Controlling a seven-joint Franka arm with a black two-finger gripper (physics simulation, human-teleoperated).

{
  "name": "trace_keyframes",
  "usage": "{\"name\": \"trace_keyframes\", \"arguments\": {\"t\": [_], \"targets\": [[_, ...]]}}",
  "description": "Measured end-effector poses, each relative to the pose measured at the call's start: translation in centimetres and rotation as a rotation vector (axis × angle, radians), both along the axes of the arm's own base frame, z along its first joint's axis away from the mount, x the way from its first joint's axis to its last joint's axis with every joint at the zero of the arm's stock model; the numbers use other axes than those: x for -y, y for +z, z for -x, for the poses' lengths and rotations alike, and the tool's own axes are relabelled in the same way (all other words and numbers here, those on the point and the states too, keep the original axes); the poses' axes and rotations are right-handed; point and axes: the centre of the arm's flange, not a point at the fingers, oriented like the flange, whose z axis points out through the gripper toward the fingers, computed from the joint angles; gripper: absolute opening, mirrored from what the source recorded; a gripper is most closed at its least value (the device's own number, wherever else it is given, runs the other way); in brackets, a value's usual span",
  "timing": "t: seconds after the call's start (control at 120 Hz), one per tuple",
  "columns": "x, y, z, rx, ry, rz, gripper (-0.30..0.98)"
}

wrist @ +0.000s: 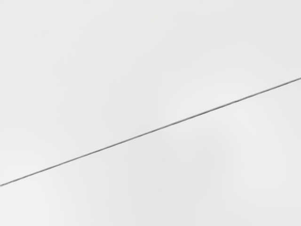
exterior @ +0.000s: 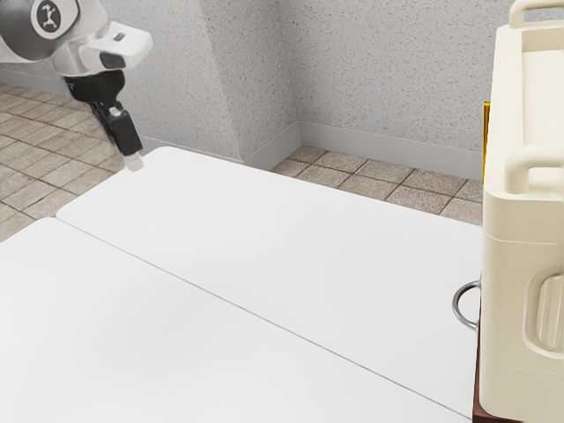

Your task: Pull the drawer handle with one arm to open the drawer

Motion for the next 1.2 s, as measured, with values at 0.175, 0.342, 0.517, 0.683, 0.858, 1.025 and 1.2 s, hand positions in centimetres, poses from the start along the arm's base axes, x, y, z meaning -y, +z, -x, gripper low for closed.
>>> {"name": "trace_keyframes", "arguments": {"t": [0.175, 0.342, 0.517, 0.683, 0.858, 1.025, 1.2], "targets": [[-0.2, 0.7, -0.5, 0.043, -0.127, -0.031, 0.68], [-0.7, 0.9, -0.7, 0.063, -0.211, -0.031, 0.68], [0.0, 2.9, 0.2, 0.097, -0.292, -0.050, 0.68], [8.4, 6.6, 1.1, 0.144, -0.512, -0.100, 0.69], [15.2, 6.4, 0.2, 0.130, -0.710, -0.125, 0.68], [14.3, 6.3, 0.3, 0.117, -0.767, -0.144, 0.68], [12.0, 5.3, 2.4, 0.094, -0.823, -0.120, 0.68]]}}
